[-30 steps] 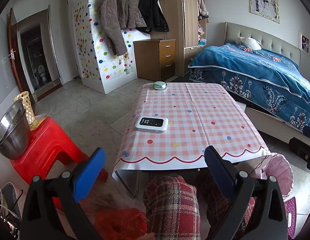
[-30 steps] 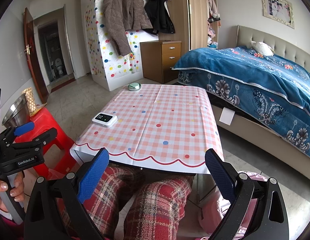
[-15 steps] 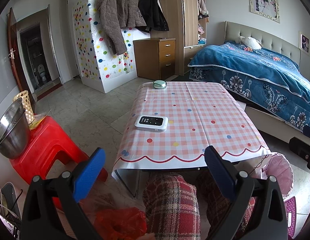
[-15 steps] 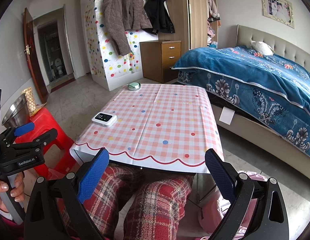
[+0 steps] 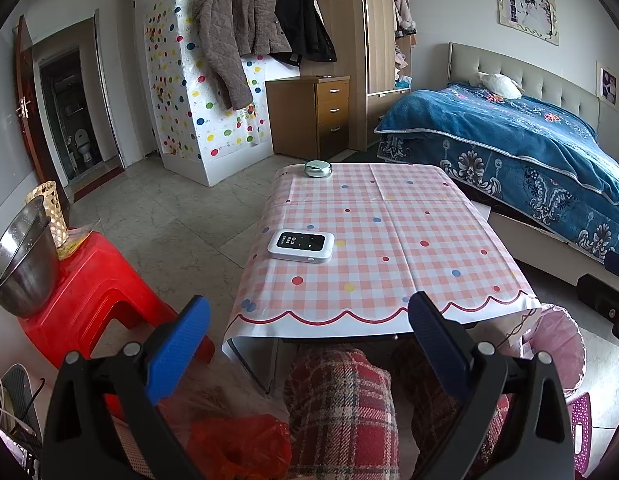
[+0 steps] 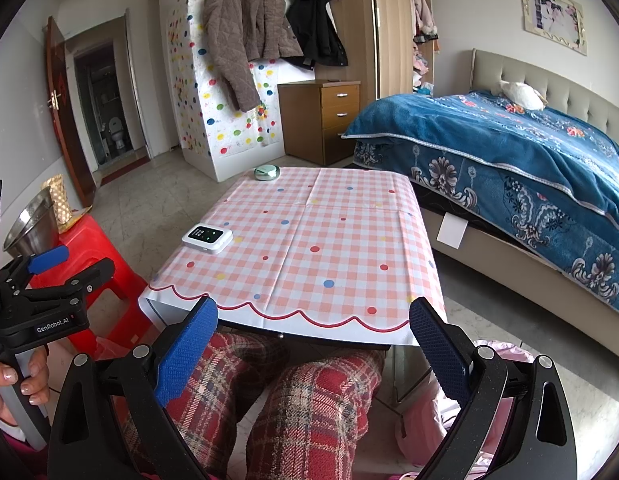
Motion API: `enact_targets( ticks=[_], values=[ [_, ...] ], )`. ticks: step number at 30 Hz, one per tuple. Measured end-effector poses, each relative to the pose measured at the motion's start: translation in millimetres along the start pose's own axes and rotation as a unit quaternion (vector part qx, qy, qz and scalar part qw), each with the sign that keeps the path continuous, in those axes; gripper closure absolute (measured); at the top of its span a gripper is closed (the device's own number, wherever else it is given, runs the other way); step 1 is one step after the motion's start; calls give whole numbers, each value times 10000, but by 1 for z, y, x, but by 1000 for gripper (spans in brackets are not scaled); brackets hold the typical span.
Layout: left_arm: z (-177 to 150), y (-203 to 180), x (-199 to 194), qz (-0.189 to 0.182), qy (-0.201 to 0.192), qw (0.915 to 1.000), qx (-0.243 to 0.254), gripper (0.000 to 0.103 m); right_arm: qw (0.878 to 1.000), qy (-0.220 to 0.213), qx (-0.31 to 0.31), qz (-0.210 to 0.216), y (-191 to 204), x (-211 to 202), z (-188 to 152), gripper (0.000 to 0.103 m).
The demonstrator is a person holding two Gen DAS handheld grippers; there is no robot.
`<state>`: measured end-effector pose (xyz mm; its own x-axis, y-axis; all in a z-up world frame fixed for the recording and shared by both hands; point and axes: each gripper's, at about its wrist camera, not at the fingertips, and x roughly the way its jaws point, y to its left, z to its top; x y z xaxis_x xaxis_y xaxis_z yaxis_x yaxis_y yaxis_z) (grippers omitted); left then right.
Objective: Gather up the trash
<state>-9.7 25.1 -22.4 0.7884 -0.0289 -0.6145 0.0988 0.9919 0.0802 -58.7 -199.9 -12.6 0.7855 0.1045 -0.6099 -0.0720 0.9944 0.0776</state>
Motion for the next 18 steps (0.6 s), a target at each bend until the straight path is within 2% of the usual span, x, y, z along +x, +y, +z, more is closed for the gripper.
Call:
enact_targets(
  ticks=[9,16,18],
  values=[
    [-2,-4,3,-92,-183,9997,106,7,10000,15,0,5,-5,1,0,8],
    [-3,5,38,-527,161,9981,-263,7,9996,264,13,-32,-6,28,3,8],
    [-5,8,50,-443,194,9982,-353,7,9994,347,5,-29,-8,36,6,8]
  ],
)
